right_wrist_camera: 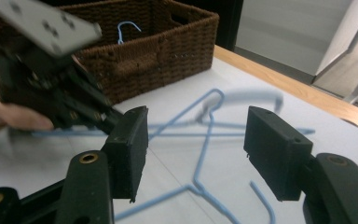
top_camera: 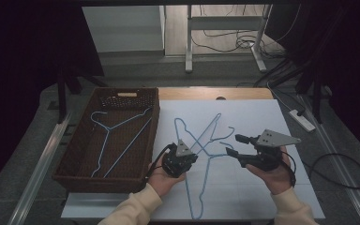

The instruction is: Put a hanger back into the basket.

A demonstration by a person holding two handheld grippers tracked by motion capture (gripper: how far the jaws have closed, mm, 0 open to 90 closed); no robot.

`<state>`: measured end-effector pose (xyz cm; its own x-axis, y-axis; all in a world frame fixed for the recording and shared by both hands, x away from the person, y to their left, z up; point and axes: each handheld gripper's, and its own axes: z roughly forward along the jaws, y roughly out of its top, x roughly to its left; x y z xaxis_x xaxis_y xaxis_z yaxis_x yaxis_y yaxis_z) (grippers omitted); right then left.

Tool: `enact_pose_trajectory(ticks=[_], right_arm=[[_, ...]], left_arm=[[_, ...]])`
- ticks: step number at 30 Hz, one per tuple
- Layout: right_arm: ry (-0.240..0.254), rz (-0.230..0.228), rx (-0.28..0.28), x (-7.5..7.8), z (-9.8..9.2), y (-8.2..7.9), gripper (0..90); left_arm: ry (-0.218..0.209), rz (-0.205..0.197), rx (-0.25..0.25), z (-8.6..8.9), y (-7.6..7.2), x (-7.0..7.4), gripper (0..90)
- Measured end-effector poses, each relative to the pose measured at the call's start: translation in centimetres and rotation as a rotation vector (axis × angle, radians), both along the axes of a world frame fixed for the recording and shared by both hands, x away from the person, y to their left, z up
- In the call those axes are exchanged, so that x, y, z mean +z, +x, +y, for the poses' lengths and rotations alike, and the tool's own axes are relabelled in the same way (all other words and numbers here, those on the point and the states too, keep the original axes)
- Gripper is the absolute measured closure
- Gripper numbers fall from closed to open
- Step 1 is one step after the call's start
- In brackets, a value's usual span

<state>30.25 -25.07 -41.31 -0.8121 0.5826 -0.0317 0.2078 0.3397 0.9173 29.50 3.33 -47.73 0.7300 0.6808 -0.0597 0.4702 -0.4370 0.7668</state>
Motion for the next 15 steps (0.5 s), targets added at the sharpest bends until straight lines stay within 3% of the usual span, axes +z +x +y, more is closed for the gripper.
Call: enact_pose_trajectory(ticks=[10,15], right_arm=[[-0.002,0.065,-0.066,-2.5,-2.3,0.1,38.6],[-0.007,0.089,-0.086,-3.3,-2.8,0.5,38.1]], left_arm=[[-0.127,0.015,-0.019,1.5,-1.0,3.4,86.9],[-0.198,-0.004,-0.024,2.8,-1.5,5.7,86.9]])
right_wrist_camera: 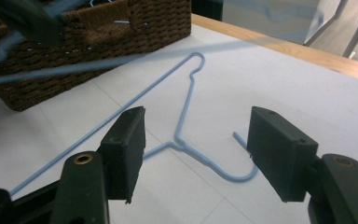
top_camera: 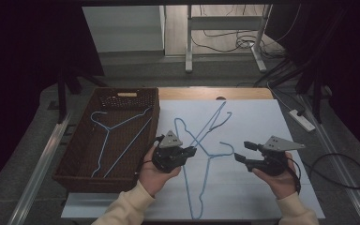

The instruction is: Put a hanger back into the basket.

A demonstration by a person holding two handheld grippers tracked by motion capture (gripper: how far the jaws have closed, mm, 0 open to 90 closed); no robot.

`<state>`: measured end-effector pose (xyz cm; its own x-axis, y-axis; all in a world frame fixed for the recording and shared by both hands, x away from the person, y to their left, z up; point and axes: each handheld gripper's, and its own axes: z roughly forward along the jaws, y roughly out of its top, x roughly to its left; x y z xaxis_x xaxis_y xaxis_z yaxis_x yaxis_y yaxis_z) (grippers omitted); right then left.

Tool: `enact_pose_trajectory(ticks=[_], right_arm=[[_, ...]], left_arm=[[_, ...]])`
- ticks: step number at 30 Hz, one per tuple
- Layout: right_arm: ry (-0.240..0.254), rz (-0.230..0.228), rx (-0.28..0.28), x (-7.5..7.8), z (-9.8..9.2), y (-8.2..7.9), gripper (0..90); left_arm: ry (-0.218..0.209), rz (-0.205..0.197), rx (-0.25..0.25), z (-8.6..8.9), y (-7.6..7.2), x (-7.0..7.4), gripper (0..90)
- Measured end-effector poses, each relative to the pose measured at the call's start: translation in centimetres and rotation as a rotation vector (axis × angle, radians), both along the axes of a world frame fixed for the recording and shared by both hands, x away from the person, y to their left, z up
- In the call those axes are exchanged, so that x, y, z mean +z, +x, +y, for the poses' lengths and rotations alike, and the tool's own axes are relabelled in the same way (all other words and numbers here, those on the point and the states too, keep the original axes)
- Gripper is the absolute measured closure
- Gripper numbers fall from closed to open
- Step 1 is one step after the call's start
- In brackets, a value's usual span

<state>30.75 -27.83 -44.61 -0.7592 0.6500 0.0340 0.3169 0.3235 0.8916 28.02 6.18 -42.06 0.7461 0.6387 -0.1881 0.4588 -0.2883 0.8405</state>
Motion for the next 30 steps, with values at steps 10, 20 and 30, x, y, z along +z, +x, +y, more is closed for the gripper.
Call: enact_pose_trajectory(ticks=[10,20,30], right_arm=[[-0.016,0.027,-0.017,-0.7,-0.1,0.4,37.7],[-0.046,0.039,-0.027,-1.1,0.2,0.6,37.7],[-0.059,0.044,-0.038,-1.3,0.3,0.7,37.4]], left_arm=[[-0.091,-0.036,0.011,4.1,-0.6,3.5,86.8],[-0.13,-0.058,0.049,9.4,-0.1,5.0,86.8],[-0.138,-0.048,0.129,15.1,0.5,4.6,86.8]])
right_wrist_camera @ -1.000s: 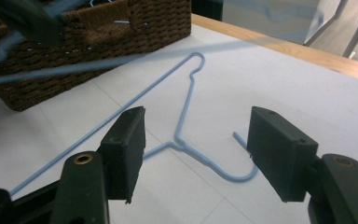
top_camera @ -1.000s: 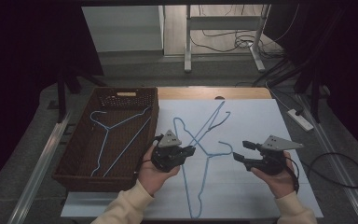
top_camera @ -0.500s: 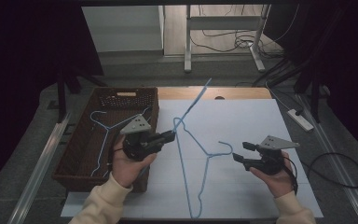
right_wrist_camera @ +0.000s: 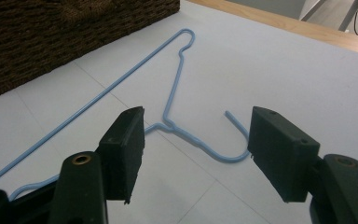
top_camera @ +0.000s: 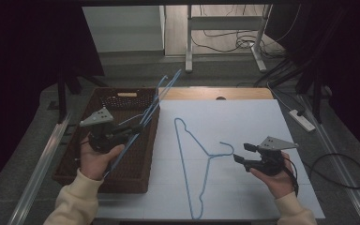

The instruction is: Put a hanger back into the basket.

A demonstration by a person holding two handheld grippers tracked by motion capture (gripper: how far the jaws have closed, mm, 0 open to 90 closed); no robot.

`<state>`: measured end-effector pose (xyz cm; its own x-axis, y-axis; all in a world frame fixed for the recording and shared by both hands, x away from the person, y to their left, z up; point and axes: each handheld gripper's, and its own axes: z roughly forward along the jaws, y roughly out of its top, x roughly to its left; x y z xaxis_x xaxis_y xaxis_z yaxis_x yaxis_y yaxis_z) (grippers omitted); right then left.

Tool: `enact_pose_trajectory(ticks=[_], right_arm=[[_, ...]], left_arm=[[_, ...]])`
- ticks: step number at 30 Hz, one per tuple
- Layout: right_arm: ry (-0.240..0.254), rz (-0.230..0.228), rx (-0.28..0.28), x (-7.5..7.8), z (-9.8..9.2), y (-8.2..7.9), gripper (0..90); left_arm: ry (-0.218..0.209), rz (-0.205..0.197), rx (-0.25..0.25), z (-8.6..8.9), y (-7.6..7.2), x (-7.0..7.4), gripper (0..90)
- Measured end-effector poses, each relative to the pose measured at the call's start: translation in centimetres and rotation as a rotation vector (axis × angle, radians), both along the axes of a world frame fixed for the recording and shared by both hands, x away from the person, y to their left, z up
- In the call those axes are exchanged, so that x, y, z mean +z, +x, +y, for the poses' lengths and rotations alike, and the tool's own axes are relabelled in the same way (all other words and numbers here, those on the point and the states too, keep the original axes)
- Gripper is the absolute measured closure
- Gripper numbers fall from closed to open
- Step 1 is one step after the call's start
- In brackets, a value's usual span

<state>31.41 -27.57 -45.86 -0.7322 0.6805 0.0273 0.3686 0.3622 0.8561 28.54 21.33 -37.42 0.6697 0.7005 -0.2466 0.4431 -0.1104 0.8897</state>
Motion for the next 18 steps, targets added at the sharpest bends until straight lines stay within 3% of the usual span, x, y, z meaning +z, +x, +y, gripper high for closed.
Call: enact_pose_trajectory(ticks=[7,18], right_arm=[[-0.005,0.004,-0.006,-0.1,0.0,0.1,37.2],[-0.014,0.001,-0.005,-0.2,0.1,0.1,37.2]], left_arm=[[-0.009,0.031,0.051,3.3,0.5,-1.2,86.8],[-0.002,0.076,0.086,6.1,0.5,-2.8,86.8]])
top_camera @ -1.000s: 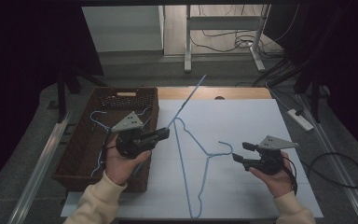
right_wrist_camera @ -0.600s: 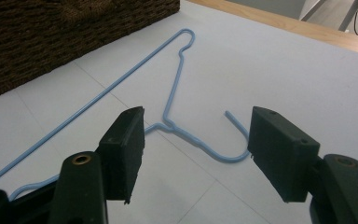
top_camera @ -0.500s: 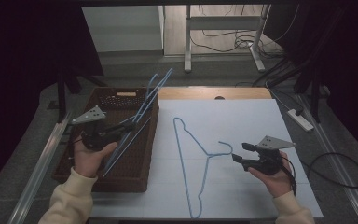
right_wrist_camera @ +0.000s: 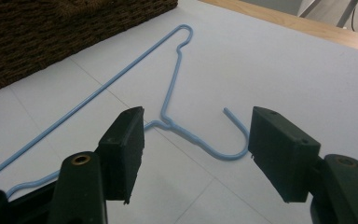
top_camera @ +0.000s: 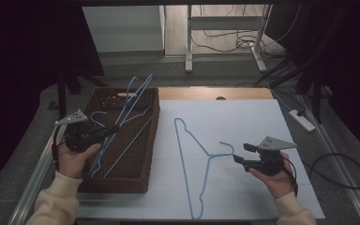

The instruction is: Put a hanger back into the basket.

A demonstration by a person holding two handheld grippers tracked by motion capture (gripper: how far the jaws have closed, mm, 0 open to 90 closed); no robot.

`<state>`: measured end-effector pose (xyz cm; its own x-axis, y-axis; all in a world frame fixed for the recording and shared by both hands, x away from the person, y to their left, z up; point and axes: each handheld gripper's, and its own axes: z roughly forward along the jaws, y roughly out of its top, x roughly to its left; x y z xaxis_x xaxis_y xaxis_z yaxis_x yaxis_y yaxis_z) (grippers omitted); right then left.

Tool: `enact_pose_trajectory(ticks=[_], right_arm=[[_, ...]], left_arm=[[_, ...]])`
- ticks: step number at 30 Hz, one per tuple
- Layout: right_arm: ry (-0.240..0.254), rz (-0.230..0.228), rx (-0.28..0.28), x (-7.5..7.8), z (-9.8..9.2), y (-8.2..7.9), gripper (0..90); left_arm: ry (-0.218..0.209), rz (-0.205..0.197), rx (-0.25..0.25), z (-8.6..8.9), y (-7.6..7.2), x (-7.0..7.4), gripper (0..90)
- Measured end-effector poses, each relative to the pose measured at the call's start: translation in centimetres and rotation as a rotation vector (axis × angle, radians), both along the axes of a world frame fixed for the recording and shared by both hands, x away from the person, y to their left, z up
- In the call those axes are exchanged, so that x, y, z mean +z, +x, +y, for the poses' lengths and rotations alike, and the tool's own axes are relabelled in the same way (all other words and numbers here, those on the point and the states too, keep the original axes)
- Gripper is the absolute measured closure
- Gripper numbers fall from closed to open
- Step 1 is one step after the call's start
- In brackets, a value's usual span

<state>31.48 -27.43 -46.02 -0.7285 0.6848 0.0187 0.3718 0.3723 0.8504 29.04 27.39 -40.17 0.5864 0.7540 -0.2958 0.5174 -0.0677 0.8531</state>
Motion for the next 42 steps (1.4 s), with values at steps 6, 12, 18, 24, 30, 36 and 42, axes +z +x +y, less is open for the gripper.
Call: enact_pose_trajectory(ticks=[6,12,18,24,30,36,42], right_arm=[[-0.003,-0.001,0.0,0.0,0.0,0.0,37.1],[-0.003,-0.003,-0.004,0.0,0.0,0.0,37.2],[-0.004,-0.004,-0.003,0.0,0.0,0.0,37.2],[-0.004,-0.005,-0.003,0.0,0.0,0.0,37.1],[-0.006,-0.006,-0.002,0.0,0.0,0.0,37.2],[-0.005,-0.006,-0.002,0.0,0.0,0.0,37.2],[-0.006,-0.006,-0.005,0.0,0.0,0.0,37.2]], left_arm=[[0.002,0.03,-0.019,0.4,0.2,-0.7,86.8],[0.013,0.052,-0.039,0.4,0.4,-1.2,86.8],[0.018,0.073,-0.049,0.3,0.7,-1.9,86.8],[-0.004,0.082,-0.05,0.7,0.5,-2.5,86.8],[0.003,0.095,-0.056,0.6,0.7,-2.7,86.7],[0.001,0.12,-0.067,0.6,0.8,-2.9,86.7],[-0.003,0.131,-0.063,0.8,0.9,-2.9,86.7]])
